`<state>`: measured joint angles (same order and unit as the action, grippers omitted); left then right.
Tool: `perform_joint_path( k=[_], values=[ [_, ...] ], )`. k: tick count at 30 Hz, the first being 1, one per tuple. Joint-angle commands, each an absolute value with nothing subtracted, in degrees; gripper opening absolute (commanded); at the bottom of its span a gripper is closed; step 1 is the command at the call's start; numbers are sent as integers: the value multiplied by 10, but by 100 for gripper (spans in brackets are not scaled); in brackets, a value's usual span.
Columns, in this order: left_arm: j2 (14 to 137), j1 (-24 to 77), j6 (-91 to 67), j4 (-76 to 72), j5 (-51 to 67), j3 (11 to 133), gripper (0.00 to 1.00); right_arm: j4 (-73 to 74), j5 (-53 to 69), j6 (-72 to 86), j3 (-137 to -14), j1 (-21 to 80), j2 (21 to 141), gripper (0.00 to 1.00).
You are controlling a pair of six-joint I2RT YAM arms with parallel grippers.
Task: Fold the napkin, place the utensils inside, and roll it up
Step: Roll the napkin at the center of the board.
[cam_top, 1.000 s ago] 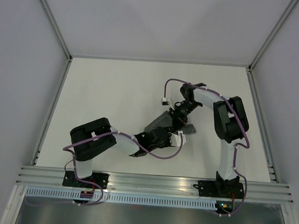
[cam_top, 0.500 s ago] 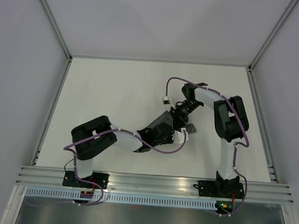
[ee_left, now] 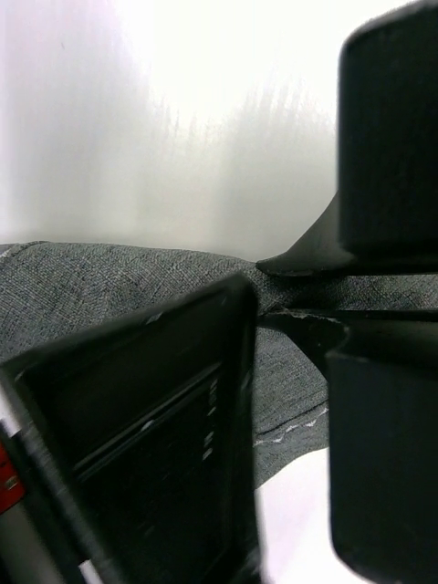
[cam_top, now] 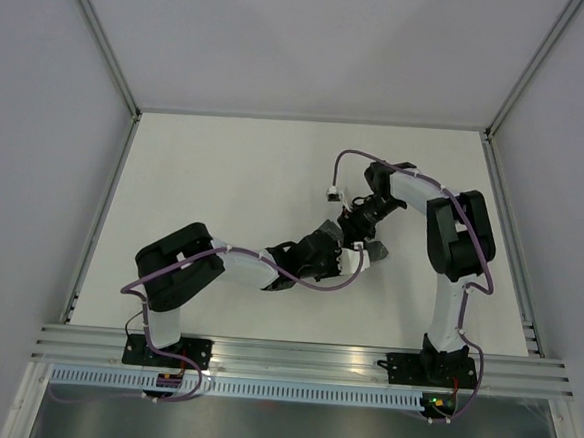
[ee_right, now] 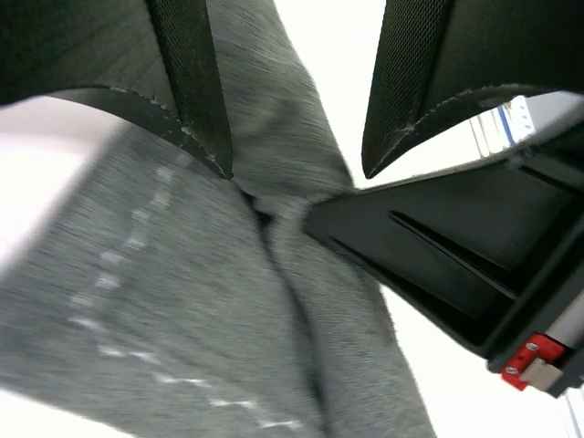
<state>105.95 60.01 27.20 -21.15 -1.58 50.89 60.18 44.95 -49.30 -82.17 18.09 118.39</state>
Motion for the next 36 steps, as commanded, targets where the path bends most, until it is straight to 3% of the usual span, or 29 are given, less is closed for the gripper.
perform_joint_path(
  k=[1, 7, 15, 22, 25, 30, 36],
  values=[
    [1072, 605, 205, -118, 64, 498, 2, 585, 448, -470, -831, 142, 1137, 65],
    [1080, 604, 188, -94, 91, 511, 2, 562, 515, -435, -836, 71, 1086, 66],
    [1097, 573, 135, -57, 197, 533, 2, 568, 592, -516, -790, -43, 1004, 66],
    [1129, 527, 98, 23, 307, 581, 2, 441, 579, -564, -586, -57, 811, 70],
    [1149, 509, 90, 61, 350, 606, 2, 320, 527, -517, -484, -33, 717, 72],
    [1187, 482, 80, 119, 432, 642, 2, 138, 384, -468, -329, 99, 586, 76],
    [1226, 469, 79, 161, 475, 677, 3, 70, 258, -475, -271, 232, 593, 76]
  ],
)
